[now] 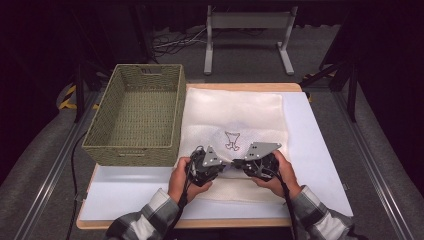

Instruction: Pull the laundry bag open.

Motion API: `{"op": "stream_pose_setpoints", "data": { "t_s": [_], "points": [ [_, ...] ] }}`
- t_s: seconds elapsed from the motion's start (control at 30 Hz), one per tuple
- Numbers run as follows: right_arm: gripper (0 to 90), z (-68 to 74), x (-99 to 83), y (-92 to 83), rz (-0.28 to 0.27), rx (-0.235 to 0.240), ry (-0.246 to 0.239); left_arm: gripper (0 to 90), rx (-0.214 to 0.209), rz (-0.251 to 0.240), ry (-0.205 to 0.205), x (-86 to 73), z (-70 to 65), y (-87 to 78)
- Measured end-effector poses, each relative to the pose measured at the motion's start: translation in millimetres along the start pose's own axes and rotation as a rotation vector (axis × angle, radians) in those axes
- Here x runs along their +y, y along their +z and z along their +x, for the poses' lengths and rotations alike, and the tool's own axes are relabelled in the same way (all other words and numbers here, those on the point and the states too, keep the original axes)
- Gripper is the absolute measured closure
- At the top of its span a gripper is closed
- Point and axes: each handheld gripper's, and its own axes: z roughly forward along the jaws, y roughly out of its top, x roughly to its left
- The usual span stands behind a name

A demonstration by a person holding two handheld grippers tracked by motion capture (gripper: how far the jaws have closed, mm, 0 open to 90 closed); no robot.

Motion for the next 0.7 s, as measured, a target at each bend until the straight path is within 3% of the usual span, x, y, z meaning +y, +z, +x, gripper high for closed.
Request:
{"op": "stream_pose_setpoints", "data": {
  "t_s": [0.2,0.43,0.57,0.7],
  "points": [
    [87.7,-0.4,0.1,-3.1,-0.007,0.007,0.017,89.6,-0.026,-0.021,0.015,-9.0,-2.2,-22.2],
    [87.7,-1.6,-0.7,-5.4,-0.013,0.005,0.015,89.1,-0.018,-0.037,0.019,-17.0,-3.4,-39.7],
    [87.7,-1.0,0.4,-5.7,-0.017,0.000,0.014,89.3,-0.043,-0.026,0.013,-14.8,-0.7,-28.6],
    [87.7,-0.3,1.9,-6.5,-0.024,-0.008,0.011,89.5,-0.059,0.018,0.018,-4.5,-2.6,-2.0]
  ]
}}
